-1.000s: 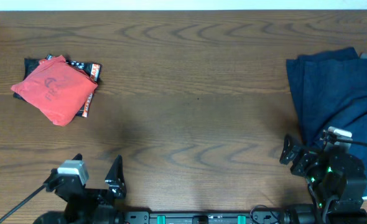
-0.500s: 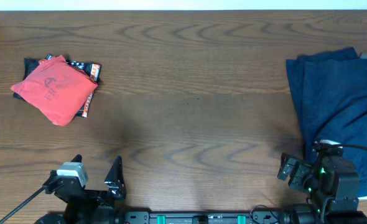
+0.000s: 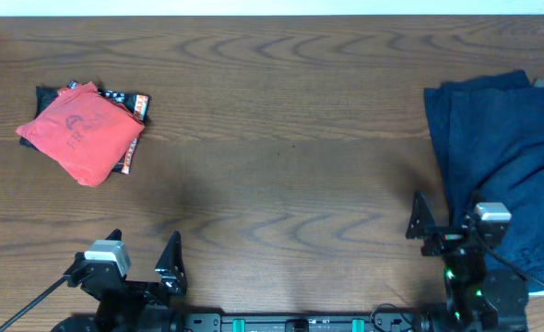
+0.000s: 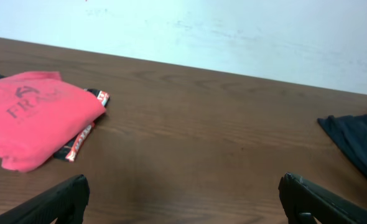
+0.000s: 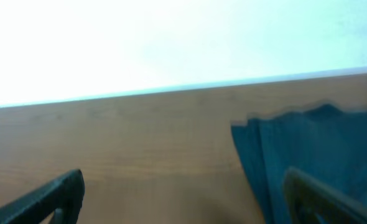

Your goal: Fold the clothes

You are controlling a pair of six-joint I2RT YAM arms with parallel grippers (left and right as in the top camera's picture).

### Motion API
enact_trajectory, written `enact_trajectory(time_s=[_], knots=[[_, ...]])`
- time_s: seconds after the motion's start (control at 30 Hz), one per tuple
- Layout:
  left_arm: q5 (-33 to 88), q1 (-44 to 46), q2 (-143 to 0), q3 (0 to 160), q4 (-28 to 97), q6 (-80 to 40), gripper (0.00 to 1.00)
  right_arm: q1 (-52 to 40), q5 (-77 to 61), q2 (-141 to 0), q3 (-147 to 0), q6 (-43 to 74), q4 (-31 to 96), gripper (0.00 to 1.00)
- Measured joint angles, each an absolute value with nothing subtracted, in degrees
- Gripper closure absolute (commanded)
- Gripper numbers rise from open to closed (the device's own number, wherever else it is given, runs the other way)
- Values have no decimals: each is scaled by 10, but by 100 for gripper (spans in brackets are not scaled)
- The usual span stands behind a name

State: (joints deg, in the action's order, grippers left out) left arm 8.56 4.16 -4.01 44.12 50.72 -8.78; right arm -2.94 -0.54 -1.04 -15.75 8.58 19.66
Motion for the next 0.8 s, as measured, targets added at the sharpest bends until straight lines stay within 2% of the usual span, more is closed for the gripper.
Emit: enact_trajectory(time_s=[0.2,0.8], knots=[[85,42,-40,441,507,-88,2,-29,-19,-7,-35,67,35,1],[85,42,-40,441,508,-88,2,-29,-31,-7,-4,25,39,1]])
